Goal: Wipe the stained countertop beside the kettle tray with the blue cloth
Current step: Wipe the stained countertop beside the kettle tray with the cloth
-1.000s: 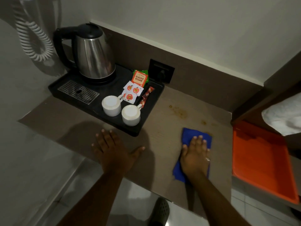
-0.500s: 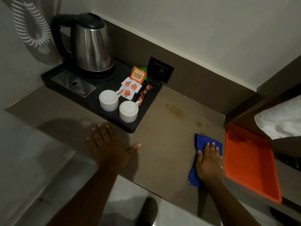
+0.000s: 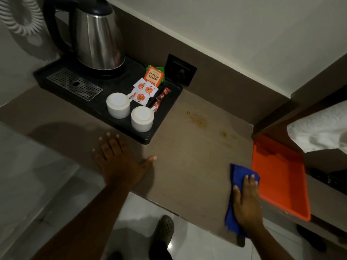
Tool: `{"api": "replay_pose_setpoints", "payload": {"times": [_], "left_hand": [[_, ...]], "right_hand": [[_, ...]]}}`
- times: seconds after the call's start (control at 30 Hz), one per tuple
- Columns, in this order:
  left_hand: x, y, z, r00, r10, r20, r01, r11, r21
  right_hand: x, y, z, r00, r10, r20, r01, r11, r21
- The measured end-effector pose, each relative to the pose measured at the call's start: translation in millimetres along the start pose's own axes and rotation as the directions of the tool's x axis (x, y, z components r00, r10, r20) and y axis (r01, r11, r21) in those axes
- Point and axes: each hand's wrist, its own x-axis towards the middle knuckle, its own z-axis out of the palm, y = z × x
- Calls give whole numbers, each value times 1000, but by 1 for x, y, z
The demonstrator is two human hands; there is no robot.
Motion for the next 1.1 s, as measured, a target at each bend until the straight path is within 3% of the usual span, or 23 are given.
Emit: {"api": "replay_pose_setpoints", "payload": {"times": [0.07,0.2,0.33,0.4,0.57,0.7,0.83,0.93,1.1], "left_hand": [[0,2,0,1000,-2,7,2,1000,-9],[0,5,2,999,32,-16,-32,999,12],[0,5,2,999,38,-31,-38,999,25],[0,5,0,999,33,-30,-32,999,27],[2,4,2,999,29,-19,-28,999,29],[2,3,4,999,30,-40,-28,999,37],[3,3,5,1000,1,-30,0,999,38],[3,2,5,1000,13,-23,-12,999,46],[1,3,5,1000,11,-19,-10,999,43]], "right_hand": [[15,-6,3,996,85,-40,-86,996,-11],[18,-41,13,989,118,-86,-127,986,-106],[-1,-78,27,981,-196,0,196,977,-82],[0,-71,22,963,-268,43,270,962,-48],[57,-39,6,995,-93,-45,88,991,-103],[121,-72,4,999,23,-46,-28,993,-116],[108,-105,14,974,-227,28,228,970,-86],[79,-72,8,945,-323,58,327,942,-73],[137,-51,-1,995,-98,-13,95,986,-135]]}}
